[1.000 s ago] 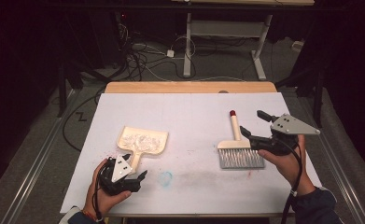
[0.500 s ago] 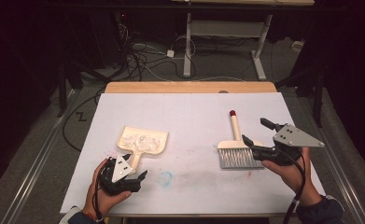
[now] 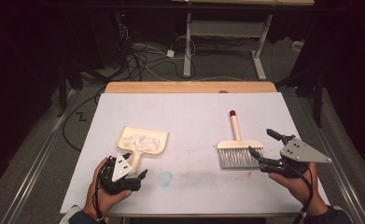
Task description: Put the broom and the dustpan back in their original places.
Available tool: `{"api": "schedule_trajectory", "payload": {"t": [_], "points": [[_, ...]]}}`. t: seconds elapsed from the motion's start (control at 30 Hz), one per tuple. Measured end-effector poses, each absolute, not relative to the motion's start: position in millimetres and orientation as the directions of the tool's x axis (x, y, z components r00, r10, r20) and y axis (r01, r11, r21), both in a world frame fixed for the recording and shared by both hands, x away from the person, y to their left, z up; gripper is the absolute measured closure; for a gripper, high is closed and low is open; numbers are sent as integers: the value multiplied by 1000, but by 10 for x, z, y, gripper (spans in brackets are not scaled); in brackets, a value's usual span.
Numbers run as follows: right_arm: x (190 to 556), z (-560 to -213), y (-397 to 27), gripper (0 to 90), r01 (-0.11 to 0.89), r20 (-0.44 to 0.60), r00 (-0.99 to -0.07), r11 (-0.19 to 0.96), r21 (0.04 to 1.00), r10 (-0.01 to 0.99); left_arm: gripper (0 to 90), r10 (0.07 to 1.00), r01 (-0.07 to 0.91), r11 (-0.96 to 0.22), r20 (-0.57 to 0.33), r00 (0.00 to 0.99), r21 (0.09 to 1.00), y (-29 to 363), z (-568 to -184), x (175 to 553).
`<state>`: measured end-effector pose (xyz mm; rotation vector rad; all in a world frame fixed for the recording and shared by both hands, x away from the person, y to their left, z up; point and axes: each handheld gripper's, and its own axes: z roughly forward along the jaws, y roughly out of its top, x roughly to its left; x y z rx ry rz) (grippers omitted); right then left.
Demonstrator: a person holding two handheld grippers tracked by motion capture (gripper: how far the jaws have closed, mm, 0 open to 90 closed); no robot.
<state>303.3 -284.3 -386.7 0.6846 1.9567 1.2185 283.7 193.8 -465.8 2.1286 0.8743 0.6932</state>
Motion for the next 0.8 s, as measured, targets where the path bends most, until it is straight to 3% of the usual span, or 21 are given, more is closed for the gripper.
{"api": "schedule_trajectory", "payload": {"t": [0.5,0.8], "points": [[2872,-4361,-3111,235,118,-300,-588,447,887,751,188,751,348,-521,225,621,780,1934,-4651,2843],[2836,-4338,-3083,234,105,-301,-582,437,893,755,187,738,338,-543,244,630,769,1916,-4666,2805]]}}
